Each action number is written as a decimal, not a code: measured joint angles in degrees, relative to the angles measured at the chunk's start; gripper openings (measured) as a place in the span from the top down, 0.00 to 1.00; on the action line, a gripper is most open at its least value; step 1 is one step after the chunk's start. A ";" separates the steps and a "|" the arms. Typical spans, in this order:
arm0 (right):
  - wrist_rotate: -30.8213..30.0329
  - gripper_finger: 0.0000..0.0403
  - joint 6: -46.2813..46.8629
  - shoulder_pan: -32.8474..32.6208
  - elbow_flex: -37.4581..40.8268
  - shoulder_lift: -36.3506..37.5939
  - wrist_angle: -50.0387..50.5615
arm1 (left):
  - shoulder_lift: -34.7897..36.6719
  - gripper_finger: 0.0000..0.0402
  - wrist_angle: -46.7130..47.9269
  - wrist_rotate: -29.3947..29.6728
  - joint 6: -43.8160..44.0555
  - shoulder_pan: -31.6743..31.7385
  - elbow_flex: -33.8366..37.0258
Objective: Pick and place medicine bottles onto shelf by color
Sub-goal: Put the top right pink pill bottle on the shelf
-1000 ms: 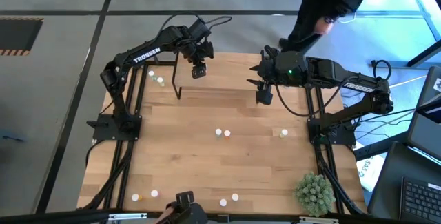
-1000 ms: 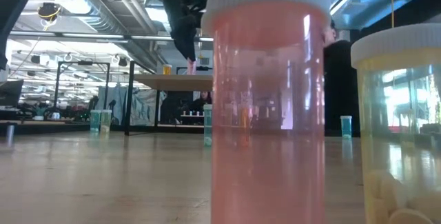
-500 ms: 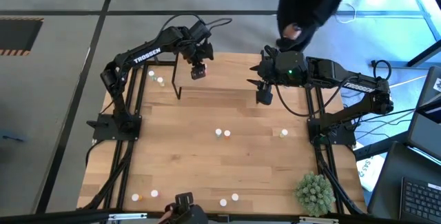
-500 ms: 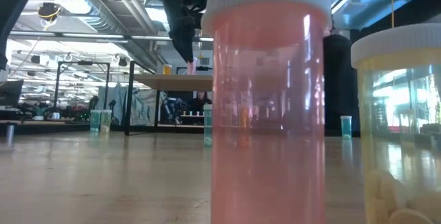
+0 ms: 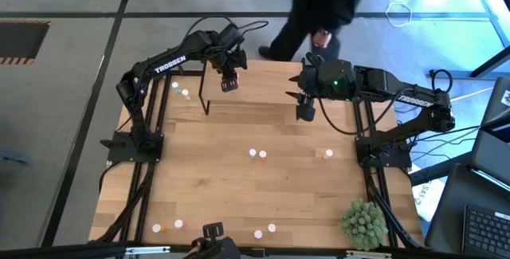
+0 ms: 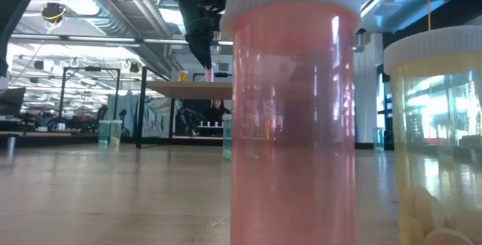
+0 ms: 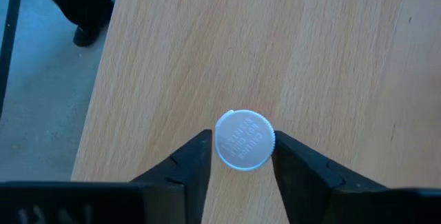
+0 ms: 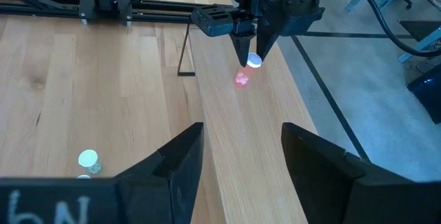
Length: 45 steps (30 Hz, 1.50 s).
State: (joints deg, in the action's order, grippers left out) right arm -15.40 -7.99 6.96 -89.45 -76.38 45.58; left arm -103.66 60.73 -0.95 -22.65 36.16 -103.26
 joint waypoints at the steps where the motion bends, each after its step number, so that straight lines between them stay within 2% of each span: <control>1: 0.00 0.51 -0.02 -0.02 0.00 -0.02 0.00 | 0.00 0.66 0.00 0.00 0.00 0.00 0.00; 10: 0.00 0.51 0.00 -0.02 0.00 0.00 0.00 | 0.02 0.75 -0.02 0.00 0.00 0.00 0.00; 25: 0.00 0.51 -0.01 -0.01 0.00 0.00 0.00 | 0.04 0.76 -2.55 1.76 0.04 1.74 -0.02; 33: 0.00 0.51 -0.02 -0.02 0.00 0.00 0.00 | 0.09 0.76 -2.52 5.08 -0.01 4.29 -3.95; 45: 0.00 0.51 0.00 -0.01 0.00 0.00 0.00 | -0.39 0.76 0.09 4.37 -0.43 6.86 -4.02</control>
State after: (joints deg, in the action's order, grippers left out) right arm -15.40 -7.99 6.95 -89.45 -76.38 45.58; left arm -104.04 60.82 3.42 -23.09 43.02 -107.28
